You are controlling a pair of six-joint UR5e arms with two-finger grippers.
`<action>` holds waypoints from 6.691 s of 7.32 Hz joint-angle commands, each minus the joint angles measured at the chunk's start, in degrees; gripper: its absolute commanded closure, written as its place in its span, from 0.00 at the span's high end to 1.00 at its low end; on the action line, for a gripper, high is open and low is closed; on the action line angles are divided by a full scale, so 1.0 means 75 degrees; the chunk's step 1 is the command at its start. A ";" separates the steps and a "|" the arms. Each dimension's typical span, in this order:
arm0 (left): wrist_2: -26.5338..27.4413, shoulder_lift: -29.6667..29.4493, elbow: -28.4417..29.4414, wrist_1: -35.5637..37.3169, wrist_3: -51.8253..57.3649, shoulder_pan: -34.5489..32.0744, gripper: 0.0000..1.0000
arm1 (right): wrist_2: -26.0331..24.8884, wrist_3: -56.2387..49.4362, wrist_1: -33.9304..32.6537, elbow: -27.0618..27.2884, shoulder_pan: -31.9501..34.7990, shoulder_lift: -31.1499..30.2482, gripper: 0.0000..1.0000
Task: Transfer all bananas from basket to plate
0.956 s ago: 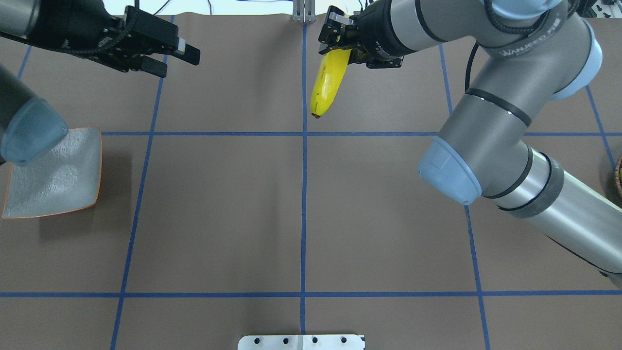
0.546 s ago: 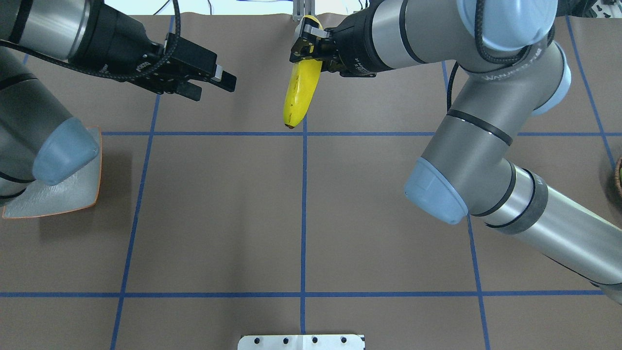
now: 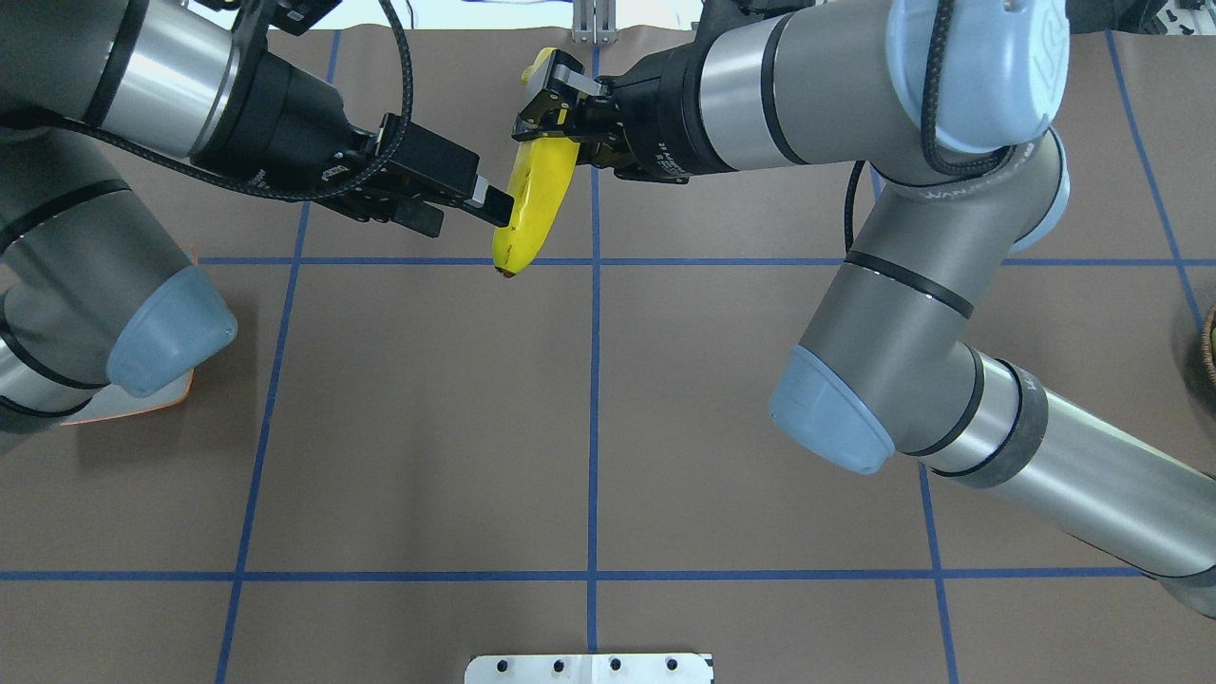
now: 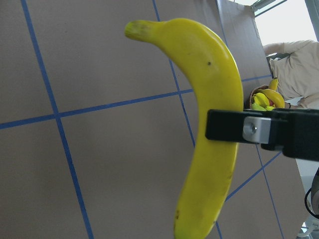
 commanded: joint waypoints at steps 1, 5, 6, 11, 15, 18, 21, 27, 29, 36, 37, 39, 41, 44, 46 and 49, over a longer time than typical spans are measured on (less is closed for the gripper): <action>0.0000 -0.0035 0.0011 -0.0182 0.0012 0.0141 1.00 | 0.0000 0.0451 -0.0043 0.0001 -0.0168 0.0003 0.00; 0.0000 -0.0024 0.0093 -0.0380 0.0047 0.0176 0.99 | 0.0082 0.0463 -0.0008 0.0094 -0.0250 0.0015 0.00; 0.0000 -0.0012 0.0163 -0.0567 0.0047 0.0234 0.99 | 0.0082 0.0463 0.0003 0.0176 -0.0251 0.0015 0.00; -0.0011 0.0000 0.0093 -0.0849 0.0047 0.0317 0.29 | 0.0071 0.0463 0.0027 0.0188 -0.0251 0.0015 0.08; -0.0011 0.0058 0.0070 -0.0839 0.0070 0.0352 0.00 | 0.0012 0.0299 0.0027 0.0258 -0.0239 0.0003 1.00; -0.0011 0.0722 -0.0081 -0.0815 0.0059 0.0270 0.00 | 0.0547 0.0171 -0.0334 0.0388 0.0671 -0.0486 1.00; 0.0012 0.2725 -0.0902 -0.0815 0.0070 -0.0324 0.00 | 0.1907 -0.2458 -0.1877 0.0341 0.2101 -0.1529 1.00; 0.1367 0.6231 -0.0729 -0.0699 0.3335 -0.0856 0.00 | 0.2004 -0.7125 -0.2950 0.0341 0.3568 -0.3849 1.00; 0.2106 0.6469 -0.0133 -0.0442 0.4285 -0.0797 0.00 | 0.2411 -0.8589 -0.2926 0.0283 0.4211 -0.4564 1.00; 0.2403 0.5390 0.1371 -0.0229 0.5926 -0.0726 1.00 | 0.2918 -1.0366 -0.2903 -0.0163 0.5023 -0.5106 1.00; 0.2298 0.5333 0.1243 -0.0218 0.5953 -0.0761 1.00 | 0.2918 -1.0482 -0.2903 -0.0163 0.5081 -0.5199 1.00; 0.1775 0.5227 0.0938 -0.0031 0.5953 -0.1366 1.00 | 0.2918 -1.1147 -0.2914 -0.0186 0.5396 -0.5608 1.00; 0.0812 0.4934 0.0902 -0.0007 0.5953 -0.2119 1.00 | 0.2860 -1.2153 -0.2879 -0.0664 0.5713 -0.6065 1.00; 0.0797 0.4875 0.0820 -0.0018 0.5953 -0.2121 1.00 | 0.2836 -1.4775 -0.2879 -0.1428 0.6392 -0.6488 1.00; 0.0797 0.4887 0.0773 -0.0018 0.5953 -0.2121 1.00 | 0.2801 -1.5868 -0.2833 -0.1405 0.6394 -0.6723 1.00; 0.0867 0.4887 0.0785 -0.0042 0.5942 -0.2121 1.00 | 0.2637 -1.6823 -0.0898 -0.2606 0.6371 -0.7004 1.00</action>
